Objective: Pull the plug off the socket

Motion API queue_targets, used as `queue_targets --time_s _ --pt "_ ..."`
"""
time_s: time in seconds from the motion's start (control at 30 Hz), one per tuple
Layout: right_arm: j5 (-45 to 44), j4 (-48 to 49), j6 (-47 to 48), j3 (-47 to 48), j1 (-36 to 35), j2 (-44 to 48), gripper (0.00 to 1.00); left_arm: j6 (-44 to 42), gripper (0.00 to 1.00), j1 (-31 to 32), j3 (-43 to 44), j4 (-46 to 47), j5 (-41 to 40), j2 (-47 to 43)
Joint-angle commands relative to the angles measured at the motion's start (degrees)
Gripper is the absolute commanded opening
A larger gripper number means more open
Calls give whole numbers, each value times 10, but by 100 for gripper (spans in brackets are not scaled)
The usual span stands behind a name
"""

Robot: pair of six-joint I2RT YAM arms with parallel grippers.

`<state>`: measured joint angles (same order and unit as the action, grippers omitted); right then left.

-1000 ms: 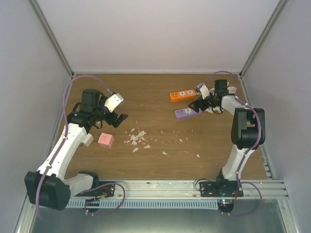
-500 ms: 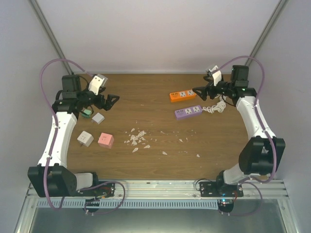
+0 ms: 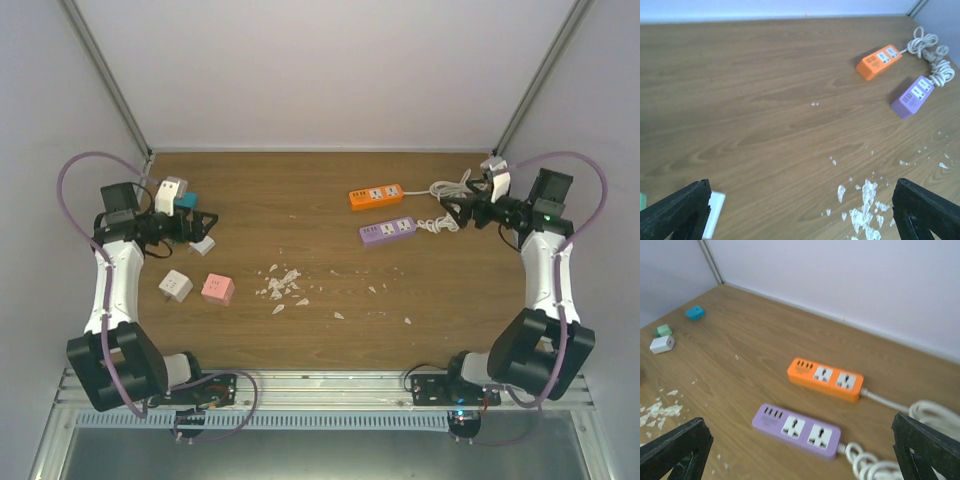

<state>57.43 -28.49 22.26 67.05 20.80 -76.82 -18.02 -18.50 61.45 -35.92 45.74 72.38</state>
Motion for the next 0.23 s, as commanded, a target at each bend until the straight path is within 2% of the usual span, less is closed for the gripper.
queue_targets --time_s 0.0,0.2 --pt "41 -7 19 -52 30 0 100 -24 99 -31 -40 33 25 -18" --pt "42 15 21 -100 34 8 100 -5 99 -43 -70 56 9 -39"
